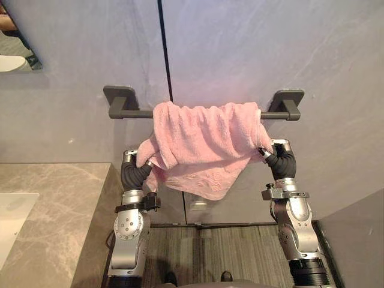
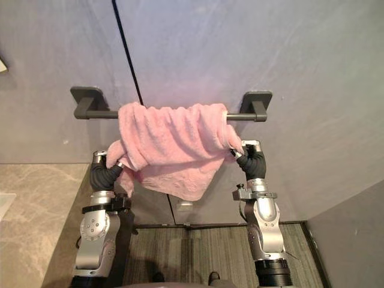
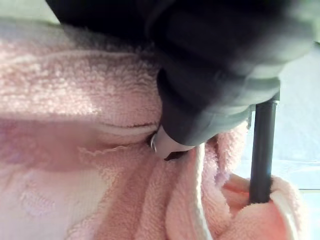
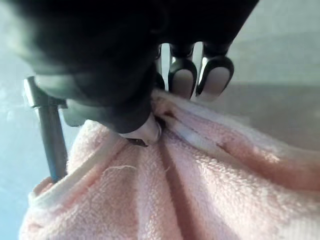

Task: Organize washtable

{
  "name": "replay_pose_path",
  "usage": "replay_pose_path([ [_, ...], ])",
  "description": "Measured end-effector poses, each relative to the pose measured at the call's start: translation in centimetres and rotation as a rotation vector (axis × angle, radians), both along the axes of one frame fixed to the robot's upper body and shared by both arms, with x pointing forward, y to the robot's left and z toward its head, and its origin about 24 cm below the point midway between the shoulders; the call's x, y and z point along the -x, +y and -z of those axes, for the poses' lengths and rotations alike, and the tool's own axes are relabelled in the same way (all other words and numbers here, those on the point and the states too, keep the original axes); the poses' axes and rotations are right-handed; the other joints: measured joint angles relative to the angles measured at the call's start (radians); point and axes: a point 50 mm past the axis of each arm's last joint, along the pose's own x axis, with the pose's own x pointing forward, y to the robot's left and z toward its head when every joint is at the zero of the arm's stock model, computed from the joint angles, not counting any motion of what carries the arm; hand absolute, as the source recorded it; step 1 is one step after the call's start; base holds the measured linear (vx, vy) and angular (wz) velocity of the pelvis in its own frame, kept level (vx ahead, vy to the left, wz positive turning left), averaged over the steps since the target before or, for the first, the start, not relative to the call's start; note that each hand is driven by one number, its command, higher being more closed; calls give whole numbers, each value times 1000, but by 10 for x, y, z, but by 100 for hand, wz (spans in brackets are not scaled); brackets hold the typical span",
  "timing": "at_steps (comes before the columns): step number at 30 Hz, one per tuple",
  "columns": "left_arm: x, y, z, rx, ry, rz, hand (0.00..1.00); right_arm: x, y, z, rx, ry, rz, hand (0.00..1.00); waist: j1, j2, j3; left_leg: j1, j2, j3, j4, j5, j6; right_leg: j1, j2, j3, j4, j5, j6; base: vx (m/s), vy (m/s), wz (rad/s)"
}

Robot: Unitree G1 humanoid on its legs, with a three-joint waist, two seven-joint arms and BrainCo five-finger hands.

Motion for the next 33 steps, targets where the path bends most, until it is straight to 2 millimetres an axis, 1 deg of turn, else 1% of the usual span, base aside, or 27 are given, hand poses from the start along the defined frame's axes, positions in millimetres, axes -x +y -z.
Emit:
replay_pose_path([
  [3,-1,-1,7,18,30,-4,100,-1,-1,8,-2,32,6,100,-5,5,1,0,1,0,0,0,0,0,1,0,-1,0,0,0,0,0],
  [5,-1,-1,10,28,45,-7,100,-1,-1,9,-6,38,7,100,-6,5,1,-1,1,-1,0,-1,-1,0,1,0,-1,0,0,0,0,0],
  [10,-2,1,15,39,68,-20,100,-2,3,18,-39,73,11,100,-7,5,1,-2,1,-3,0,-1,-1,0,0,-2,0,0,0,0,0,0],
  [13,-2,4,20,45,89,-38,100,-2,6,19,-54,76,9,100,-7,5,1,-4,1,-7,0,-1,0,1,0,-7,0,-1,0,-9,-4,4],
  [21,0,10,39,130,159,-86,100,-5,11,23,-76,94,3,100,-6,10,5,-7,0,-14,0,-1,0,2,-1,-14,0,-2,2,-1,0,2],
  [26,0,8,49,160,201,-95,100,-5,12,24,-82,99,1,100,-5,10,6,-7,0,-18,0,-2,0,2,-2,-17,1,-10,8,0,0,0],
  [29,0,8,51,162,215,-94,100,-5,12,25,-82,102,1,100,-5,9,7,-8,0,-20,0,-2,-1,3,-2,-19,1,-10,8,0,0,0],
  [33,0,7,57,163,237,-93,100,-5,11,27,-83,107,5,100,-6,3,12,-9,0,-24,0,-3,-1,4,-2,-22,1,-11,8,0,0,0],
])
